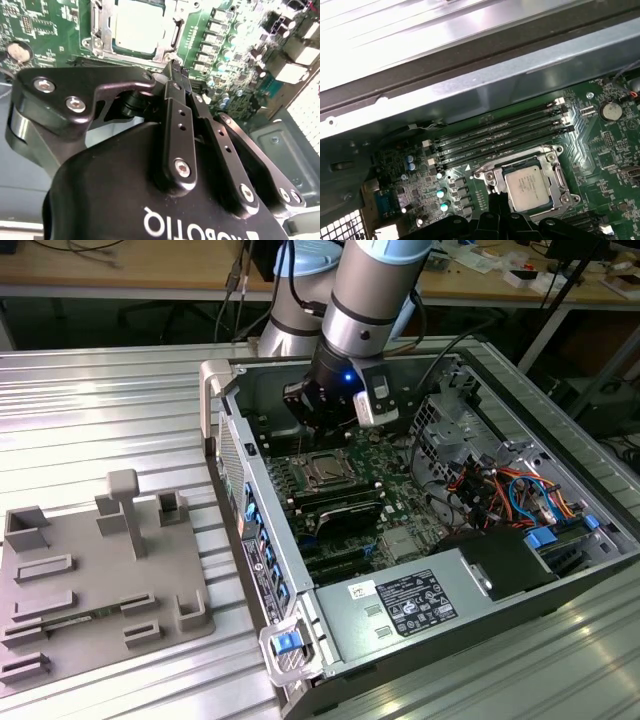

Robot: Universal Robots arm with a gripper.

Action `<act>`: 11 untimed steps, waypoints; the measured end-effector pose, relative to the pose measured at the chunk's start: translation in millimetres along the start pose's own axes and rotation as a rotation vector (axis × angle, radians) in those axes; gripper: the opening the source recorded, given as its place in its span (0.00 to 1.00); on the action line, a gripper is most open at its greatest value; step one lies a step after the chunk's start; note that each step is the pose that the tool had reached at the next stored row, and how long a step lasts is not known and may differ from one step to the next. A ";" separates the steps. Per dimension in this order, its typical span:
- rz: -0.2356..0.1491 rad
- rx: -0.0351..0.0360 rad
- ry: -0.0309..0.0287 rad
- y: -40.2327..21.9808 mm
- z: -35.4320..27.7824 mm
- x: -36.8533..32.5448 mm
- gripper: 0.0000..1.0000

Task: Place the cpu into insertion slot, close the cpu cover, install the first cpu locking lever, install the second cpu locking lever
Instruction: 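Install the first cpu locking lever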

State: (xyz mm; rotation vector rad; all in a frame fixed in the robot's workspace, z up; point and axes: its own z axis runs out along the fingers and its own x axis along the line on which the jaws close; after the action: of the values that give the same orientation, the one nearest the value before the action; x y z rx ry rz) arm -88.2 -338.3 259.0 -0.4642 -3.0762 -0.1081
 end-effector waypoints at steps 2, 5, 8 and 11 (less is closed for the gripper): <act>-0.014 0.0139 -0.0033 -0.6 0.5 1.8 0.11; -0.028 0.0165 -0.0031 -1.6 1.1 5.0 0.11; -0.077 0.0184 -0.0003 -1.8 2.3 5.3 0.11; -0.120 0.0197 0.0022 -2.1 3.8 6.0 0.11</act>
State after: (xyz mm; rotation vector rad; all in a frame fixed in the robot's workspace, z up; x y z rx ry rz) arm -94.6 -338.3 255.3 -0.2787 -3.0985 -0.0808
